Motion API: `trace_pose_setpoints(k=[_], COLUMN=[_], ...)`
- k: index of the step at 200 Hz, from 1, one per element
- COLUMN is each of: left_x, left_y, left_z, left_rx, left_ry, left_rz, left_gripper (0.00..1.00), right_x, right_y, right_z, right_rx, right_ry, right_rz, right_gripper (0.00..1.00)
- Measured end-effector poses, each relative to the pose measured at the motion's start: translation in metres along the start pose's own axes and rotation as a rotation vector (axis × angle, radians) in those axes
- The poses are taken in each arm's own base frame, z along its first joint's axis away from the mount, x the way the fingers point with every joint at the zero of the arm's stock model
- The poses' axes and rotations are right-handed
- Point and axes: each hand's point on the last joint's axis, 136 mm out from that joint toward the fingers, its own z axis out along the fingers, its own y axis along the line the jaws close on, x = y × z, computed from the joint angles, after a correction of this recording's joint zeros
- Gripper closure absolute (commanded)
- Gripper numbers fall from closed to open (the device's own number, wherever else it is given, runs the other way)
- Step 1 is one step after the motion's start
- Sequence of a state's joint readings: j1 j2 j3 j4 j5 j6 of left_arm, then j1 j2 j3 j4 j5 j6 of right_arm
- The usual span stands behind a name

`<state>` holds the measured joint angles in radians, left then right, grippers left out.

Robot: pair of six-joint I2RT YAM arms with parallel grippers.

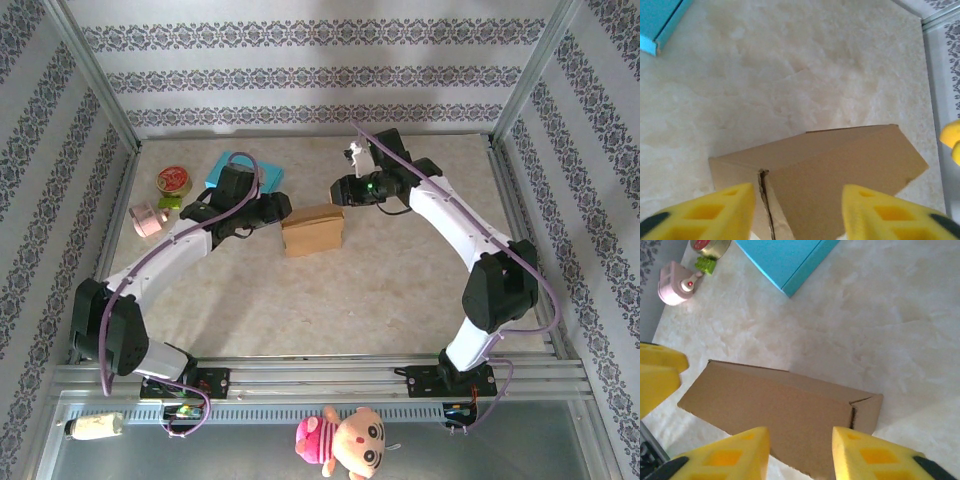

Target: Fold the paper box

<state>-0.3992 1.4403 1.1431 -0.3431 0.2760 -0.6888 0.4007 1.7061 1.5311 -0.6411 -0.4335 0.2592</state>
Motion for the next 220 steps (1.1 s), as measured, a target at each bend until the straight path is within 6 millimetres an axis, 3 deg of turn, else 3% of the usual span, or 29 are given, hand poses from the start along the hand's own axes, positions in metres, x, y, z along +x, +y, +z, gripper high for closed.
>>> trace_pose_setpoints(k=[15,34,76,115,124,151,178,210,220], left_x=[-0.001,0.004,0.031,0.035,0.035,0.031,0.019,0.008,0.013], left_y=[-0.001,0.003,0.022,0.019,0.018,0.019,0.012,0.007,0.012], left_z=[-0.001,0.001,0.017,0.021,0.021,0.017,0.01,0.013,0.02], left_rx=[0.002,-0.005,-0.011,0.069,0.073,0.048,0.033,0.031,0.02], left_ry=[-0.003,0.008,0.066,0.031,0.025,0.024,-0.002,-0.017,0.006], left_rz=[-0.004,-0.01,-0.04,-0.054,-0.053,-0.049,-0.036,-0.027,-0.033], left_gripper=[0.32,0.32,0.6,0.67,0.66,0.47,0.36,0.32,0.38], right_x=[0.001,0.008,0.033,0.037,0.037,0.034,0.01,0.003,0.009], right_y=[-0.007,-0.014,-0.027,-0.026,-0.027,-0.023,-0.012,-0.011,-0.016], right_z=[0.0,0.002,0.019,0.021,0.02,0.014,0.002,0.008,0.017], right_rx=[0.023,0.039,0.049,0.054,0.056,0.059,0.047,0.043,0.049], right_ry=[0.003,0.019,0.077,0.049,0.049,0.054,-0.001,0.0,0.026], right_rz=[0.006,0.02,0.038,0.015,0.016,0.037,0.016,-0.002,0.005], right_gripper=[0.59,0.65,0.75,0.74,0.7,0.63,0.56,0.55,0.55])
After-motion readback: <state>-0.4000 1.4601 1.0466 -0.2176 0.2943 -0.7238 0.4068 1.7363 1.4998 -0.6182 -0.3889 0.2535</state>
